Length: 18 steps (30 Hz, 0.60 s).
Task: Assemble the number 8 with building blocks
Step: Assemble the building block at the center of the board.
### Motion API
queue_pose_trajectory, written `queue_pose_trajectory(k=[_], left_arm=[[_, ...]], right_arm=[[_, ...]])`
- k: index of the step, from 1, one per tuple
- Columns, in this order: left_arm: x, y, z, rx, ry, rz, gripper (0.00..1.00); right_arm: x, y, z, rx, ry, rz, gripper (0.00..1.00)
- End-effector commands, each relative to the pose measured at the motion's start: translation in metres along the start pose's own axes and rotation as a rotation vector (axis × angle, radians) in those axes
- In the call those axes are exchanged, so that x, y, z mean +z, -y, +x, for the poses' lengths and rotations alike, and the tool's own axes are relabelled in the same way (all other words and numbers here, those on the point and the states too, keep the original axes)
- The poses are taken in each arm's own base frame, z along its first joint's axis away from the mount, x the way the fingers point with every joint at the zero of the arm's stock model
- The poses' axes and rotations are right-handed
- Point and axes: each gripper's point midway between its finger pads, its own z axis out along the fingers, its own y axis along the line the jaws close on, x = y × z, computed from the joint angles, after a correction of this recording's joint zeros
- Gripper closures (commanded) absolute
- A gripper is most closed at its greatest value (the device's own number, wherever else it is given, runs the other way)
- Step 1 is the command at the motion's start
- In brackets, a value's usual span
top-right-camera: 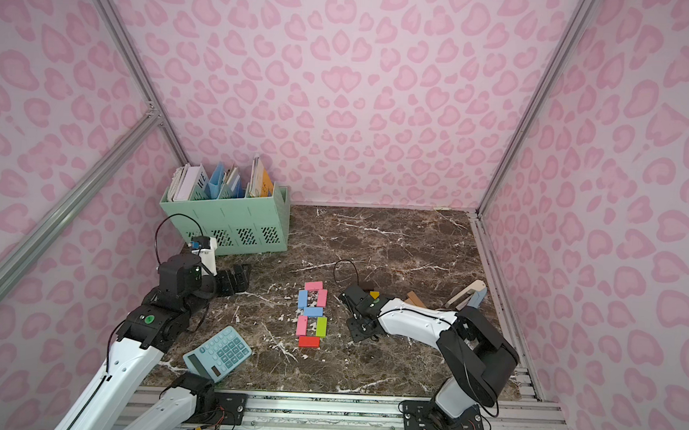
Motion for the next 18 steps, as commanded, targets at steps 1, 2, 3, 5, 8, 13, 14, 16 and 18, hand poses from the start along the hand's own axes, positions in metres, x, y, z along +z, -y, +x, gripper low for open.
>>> queue_pose_trajectory(k=[1,2,3,5,8,13,14,16,18], left_arm=[[-0.002,0.001,-0.005,0.011,0.017,0.001,0.02],[-0.001,0.001,-0.005,0.011,0.016,0.002,0.02],[-0.001,0.001,-0.005,0.011,0.016,0.001,0.01],[-0.001,0.001,-0.005,0.011,0.015,0.002,0.01],[-0.001,0.002,-0.005,0.012,0.013,0.004,0.02],[0.0,0.002,-0.004,0.012,0.009,0.005,0.01],[0.0,0.002,-0.004,0.011,0.01,0.008,0.01],[0.0,0.002,-0.003,0.011,0.007,0.006,0.01],[0.0,0.002,-0.003,0.011,0.008,0.007,0.01]], right_arm=[[-0.002,0.011,0.009,0.011,-0.032,0.068,0.55],[-0.003,0.012,0.009,0.016,-0.033,0.077,0.51],[-0.005,0.014,0.011,0.021,-0.036,0.085,0.47],[-0.008,0.016,0.014,0.028,-0.039,0.097,0.41],[-0.011,0.02,0.022,0.046,-0.052,0.11,0.35],[-0.013,0.019,0.029,0.065,-0.06,0.098,0.31],[-0.013,0.02,0.03,0.07,-0.061,0.104,0.31],[-0.011,0.025,0.031,0.078,-0.069,0.132,0.31],[-0.01,0.03,0.03,0.093,-0.073,0.16,0.31]])
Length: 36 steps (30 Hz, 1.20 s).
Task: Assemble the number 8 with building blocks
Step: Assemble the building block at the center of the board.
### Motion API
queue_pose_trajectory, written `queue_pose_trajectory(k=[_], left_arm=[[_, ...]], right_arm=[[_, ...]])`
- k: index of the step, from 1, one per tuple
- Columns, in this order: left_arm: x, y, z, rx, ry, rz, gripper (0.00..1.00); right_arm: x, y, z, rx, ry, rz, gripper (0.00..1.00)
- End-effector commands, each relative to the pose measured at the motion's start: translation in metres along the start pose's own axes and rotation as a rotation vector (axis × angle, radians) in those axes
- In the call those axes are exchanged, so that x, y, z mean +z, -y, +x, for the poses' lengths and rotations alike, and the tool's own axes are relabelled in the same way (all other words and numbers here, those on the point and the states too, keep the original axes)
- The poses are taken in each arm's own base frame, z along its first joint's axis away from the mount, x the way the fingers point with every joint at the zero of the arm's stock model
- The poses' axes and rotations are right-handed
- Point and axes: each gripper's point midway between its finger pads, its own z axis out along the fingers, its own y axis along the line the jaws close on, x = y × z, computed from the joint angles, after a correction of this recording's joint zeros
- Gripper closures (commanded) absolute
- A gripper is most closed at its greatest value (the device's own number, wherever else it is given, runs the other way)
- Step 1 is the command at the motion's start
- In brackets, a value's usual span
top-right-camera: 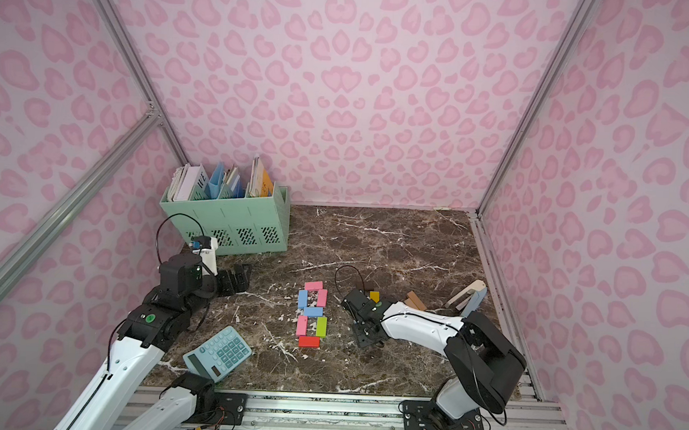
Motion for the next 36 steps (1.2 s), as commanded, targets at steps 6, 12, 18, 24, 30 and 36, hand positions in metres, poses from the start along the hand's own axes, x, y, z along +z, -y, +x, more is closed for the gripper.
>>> queue_pose_trajectory(k=[6,12,18,24,30,36], left_arm=[[-0.002,0.002,-0.005,0.008,0.016,0.007,0.01],[-0.001,0.002,-0.005,0.008,0.015,0.007,0.02],[-0.001,0.001,-0.004,0.008,0.015,0.005,0.01],[-0.002,0.0,-0.005,0.008,0.018,-0.004,0.02],[-0.003,0.0,-0.005,0.009,0.019,-0.003,0.01],[-0.004,0.0,-0.006,0.008,0.023,-0.005,0.01]], right_arm=[[0.001,0.023,-0.008,0.094,0.002,0.081,0.31],[-0.003,0.028,-0.018,0.12,0.031,0.073,0.31],[-0.002,0.035,-0.017,0.128,0.025,0.099,0.3],[-0.004,0.045,-0.018,0.169,0.032,0.118,0.3],[-0.002,0.046,-0.018,0.182,0.036,0.102,0.3],[-0.002,0.049,-0.02,0.204,0.052,0.101,0.29]])
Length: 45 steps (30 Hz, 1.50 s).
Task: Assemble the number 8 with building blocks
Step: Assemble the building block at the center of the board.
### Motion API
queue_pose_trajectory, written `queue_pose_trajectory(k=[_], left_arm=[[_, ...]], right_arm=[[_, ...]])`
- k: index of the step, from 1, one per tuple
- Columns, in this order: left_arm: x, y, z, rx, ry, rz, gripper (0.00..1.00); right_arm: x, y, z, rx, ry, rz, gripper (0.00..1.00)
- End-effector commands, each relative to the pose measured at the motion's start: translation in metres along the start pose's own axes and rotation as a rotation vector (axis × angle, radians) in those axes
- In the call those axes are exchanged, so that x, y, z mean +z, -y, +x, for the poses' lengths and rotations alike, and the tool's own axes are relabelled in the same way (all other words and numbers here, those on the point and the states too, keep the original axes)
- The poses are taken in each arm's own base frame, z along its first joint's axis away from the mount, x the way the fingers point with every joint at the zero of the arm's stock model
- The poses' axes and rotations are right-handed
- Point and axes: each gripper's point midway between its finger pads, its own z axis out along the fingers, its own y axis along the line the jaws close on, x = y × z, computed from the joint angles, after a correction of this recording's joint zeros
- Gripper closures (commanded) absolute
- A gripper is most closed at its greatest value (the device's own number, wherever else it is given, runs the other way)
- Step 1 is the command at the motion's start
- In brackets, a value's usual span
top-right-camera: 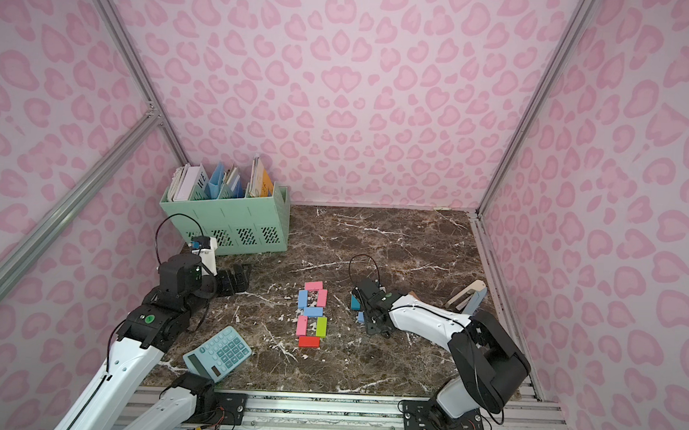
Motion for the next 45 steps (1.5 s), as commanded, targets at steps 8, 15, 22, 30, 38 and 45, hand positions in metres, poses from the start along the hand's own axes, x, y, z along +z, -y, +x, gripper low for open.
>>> queue_pose_trajectory(k=[8,15,22,30,38,45], left_arm=[[-0.002,0.0,-0.005,0.009,0.017,-0.003,0.01],[-0.002,0.0,-0.004,0.01,0.014,-0.003,0.02],[-0.001,0.001,-0.004,0.012,0.013,0.002,0.02],[0.0,0.001,-0.004,0.011,0.01,0.003,0.02],[0.001,0.002,-0.003,0.012,0.005,0.007,0.01],[0.001,0.002,-0.003,0.013,0.006,0.006,0.02]], right_arm=[[0.003,0.001,-0.008,0.023,0.02,-0.005,0.29],[0.003,-0.012,-0.012,0.018,0.028,-0.069,0.3],[0.004,-0.016,-0.016,0.01,0.033,-0.081,0.31],[0.005,-0.024,-0.017,0.018,0.028,-0.121,0.33],[0.007,-0.021,-0.02,0.042,0.028,-0.125,0.34],[-0.008,-0.029,-0.029,0.03,0.06,-0.186,0.34]])
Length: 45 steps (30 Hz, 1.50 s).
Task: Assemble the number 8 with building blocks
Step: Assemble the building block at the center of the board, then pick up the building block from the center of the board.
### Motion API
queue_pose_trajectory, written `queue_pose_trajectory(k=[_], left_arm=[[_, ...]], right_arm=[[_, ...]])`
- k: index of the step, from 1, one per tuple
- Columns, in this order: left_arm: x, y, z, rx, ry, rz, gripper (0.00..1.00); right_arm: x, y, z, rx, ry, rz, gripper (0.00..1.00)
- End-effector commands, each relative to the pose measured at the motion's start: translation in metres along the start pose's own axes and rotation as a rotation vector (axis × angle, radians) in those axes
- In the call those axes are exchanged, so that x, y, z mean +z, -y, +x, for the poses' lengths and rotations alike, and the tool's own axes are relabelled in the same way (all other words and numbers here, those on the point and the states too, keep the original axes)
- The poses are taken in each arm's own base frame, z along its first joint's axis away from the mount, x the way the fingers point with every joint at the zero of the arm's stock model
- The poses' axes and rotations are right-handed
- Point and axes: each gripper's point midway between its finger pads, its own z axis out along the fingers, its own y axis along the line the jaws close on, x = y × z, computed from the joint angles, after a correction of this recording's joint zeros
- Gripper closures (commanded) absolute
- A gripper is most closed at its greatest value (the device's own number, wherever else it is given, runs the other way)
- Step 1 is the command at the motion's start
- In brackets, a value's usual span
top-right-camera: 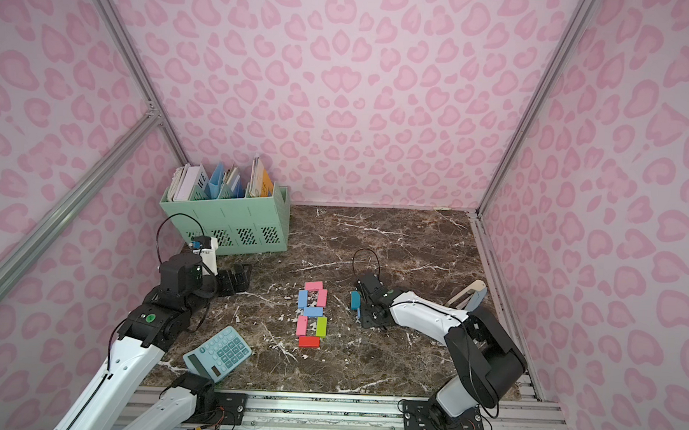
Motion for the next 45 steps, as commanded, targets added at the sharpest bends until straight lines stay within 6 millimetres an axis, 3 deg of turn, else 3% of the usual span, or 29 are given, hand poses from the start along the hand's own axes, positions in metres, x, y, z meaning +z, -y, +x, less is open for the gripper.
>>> queue_pose_trajectory(k=[1,4,7,13,17,34,38,45], left_arm=[[-0.001,0.001,-0.004,0.012,0.015,0.004,0.01],[-0.001,0.002,-0.004,0.012,0.014,0.006,0.01],[-0.001,0.002,-0.004,0.011,0.012,0.007,0.01],[-0.001,0.002,-0.004,0.01,0.013,0.009,0.01],[-0.002,0.003,-0.005,0.011,0.015,0.013,0.02],[-0.002,0.003,-0.005,0.01,0.016,0.015,0.01],[-0.002,0.004,-0.004,0.01,0.014,0.018,0.02],[-0.002,0.004,-0.005,0.011,0.016,0.018,0.02]], right_arm=[[-0.015,-0.011,-0.01,-0.012,0.035,-0.064,0.34],[-0.036,-0.013,-0.024,-0.004,0.098,-0.105,0.31],[-0.046,0.007,-0.03,0.058,0.122,-0.084,0.31],[-0.03,0.072,-0.011,0.24,0.061,0.008,0.28],[-0.021,0.093,0.002,0.301,0.046,0.031,0.28],[0.006,0.1,0.015,0.285,-0.017,0.065,0.34],[0.009,0.1,0.018,0.275,-0.029,0.066,0.45],[0.011,0.09,0.022,0.244,-0.043,0.069,0.73]])
